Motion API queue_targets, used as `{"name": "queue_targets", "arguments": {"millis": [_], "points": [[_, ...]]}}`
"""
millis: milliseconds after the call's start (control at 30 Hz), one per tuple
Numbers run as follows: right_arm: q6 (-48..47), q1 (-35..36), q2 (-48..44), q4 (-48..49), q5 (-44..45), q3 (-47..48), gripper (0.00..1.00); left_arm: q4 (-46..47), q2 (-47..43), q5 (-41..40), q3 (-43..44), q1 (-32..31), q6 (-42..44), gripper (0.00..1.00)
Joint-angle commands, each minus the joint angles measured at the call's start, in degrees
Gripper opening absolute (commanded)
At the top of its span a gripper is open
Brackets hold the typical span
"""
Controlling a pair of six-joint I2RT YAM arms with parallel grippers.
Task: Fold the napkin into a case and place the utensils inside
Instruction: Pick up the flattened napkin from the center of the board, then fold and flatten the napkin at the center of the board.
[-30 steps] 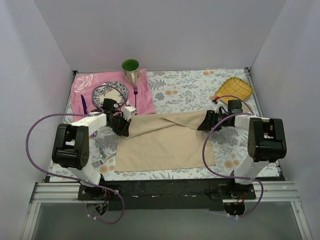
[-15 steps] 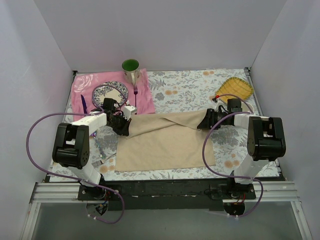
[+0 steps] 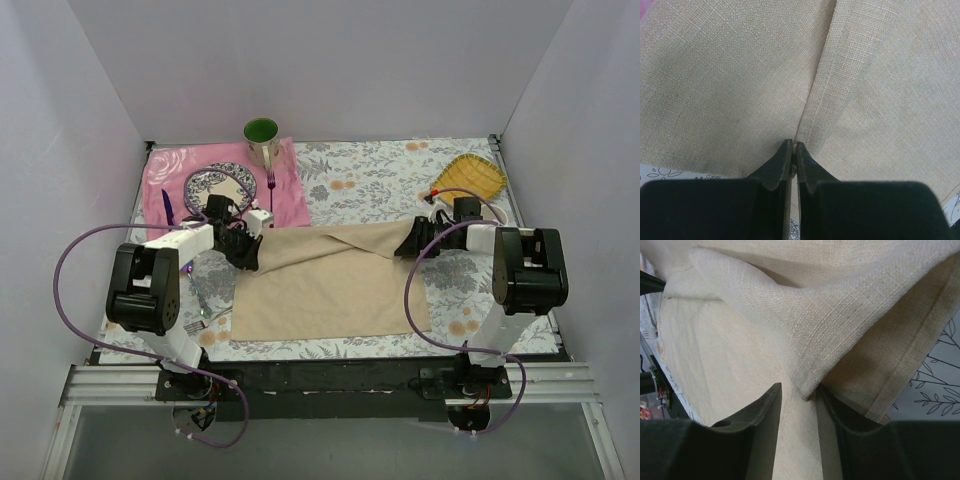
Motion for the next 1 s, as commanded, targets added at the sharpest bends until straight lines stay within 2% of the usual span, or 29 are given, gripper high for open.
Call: {"name": "queue_targets", "arguments": {"millis": [0, 133, 167, 233, 300, 533, 767, 800, 867, 967], "points": [[2.45, 0.12, 2.74, 2.17, -2.46, 1.74, 0.31, 2.99, 1.52, -1.27, 1.30, -0.01, -0.27, 0.00], [2.45, 0.21, 2.83, 2.26, -2.47, 3.75, 0.21, 4.05, 2.58, -1.88, 2.27, -0.01, -1.24, 0.00], [2.28, 0.12, 2.92, 1.56, -2.29, 4.63, 0.17, 4.05, 2.75, -2.06, 2.71, -0.01, -1.42, 0.00], [1.05, 0.21, 3.18, -1.58, -2.38, 6.56, 0.02, 4.23, 3.11, -2.15, 4.11, 0.07, -1.86, 0.00], [-0.27, 0.21, 3.10, -4.58, -2.56, 9.99, 0.01, 3.62, 2.50, -1.89, 5.08, 0.25, -1.86, 0.00], [-6.68, -0.85, -6.47, -21.01, -4.31, 12.38, 0.01, 0.90, -11.72, 1.01, 3.59, 1.13, 2.18, 0.00], [-18.63, -2.34, -10.53, -40.61, 2.79, 11.32, 0.01, -10.17, -20.09, 2.68, -0.97, 1.65, 13.59, 0.00], [-20.82, -2.69, -10.62, -44.11, 3.59, 10.80, 0.01, -12.36, -20.88, 2.86, -3.15, 1.83, 17.61, 0.00], [-22.68, -3.57, -10.88, -46.77, 5.34, 8.61, 0.01, -13.61, -23.60, 2.86, -5.54, 2.27, 20.80, 0.00], [-23.65, -3.84, -12.11, -45.65, 8.95, 7.46, 0.01, -14.06, -26.24, 1.38, -10.55, 2.71, 25.73, 0.00]]}}
